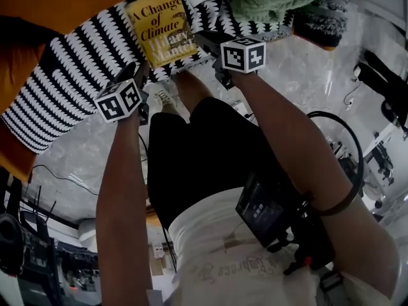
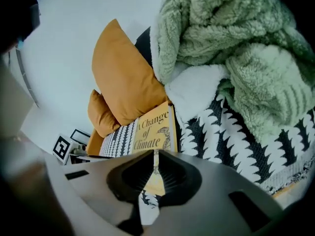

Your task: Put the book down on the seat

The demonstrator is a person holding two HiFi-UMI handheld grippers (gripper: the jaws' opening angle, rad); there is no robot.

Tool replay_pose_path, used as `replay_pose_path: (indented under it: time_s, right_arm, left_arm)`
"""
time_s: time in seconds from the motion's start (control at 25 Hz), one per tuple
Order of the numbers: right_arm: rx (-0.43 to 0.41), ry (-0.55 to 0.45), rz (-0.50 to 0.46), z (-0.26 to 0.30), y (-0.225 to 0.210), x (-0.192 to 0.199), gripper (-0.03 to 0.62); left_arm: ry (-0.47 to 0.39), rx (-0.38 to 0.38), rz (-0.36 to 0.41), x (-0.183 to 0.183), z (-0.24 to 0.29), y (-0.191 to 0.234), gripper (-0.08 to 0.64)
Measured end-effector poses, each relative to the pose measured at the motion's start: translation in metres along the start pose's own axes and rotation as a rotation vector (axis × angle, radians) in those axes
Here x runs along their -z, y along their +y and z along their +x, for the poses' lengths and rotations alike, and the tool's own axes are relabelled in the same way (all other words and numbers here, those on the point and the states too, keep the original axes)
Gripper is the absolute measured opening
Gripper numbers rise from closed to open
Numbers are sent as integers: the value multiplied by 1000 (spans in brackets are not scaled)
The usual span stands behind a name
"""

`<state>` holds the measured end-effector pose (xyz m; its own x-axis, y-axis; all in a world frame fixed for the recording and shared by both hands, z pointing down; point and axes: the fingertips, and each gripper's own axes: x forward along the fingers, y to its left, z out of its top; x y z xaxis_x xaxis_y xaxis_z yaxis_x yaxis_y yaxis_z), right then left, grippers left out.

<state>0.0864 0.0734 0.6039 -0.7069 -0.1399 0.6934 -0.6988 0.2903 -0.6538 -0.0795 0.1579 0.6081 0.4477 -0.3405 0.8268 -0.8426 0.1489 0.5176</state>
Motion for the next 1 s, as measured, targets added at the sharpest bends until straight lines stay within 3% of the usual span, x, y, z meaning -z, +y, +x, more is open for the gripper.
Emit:
replay_pose_path:
  time_s: [0.28, 0.76, 1.0]
  right_arm:
    - [-31, -42, -12, -32, 30, 3, 25]
    - [-70, -127, -46, -100, 90, -9, 15]
    - [-88, -146, -106, -132, 136, -5, 15]
  left_arm:
    - [-1, 42, 61, 8, -42, -25, 181]
    - [-64, 147, 136, -9, -122, -84, 181]
    - [-115, 155, 168, -1, -173, -98, 81]
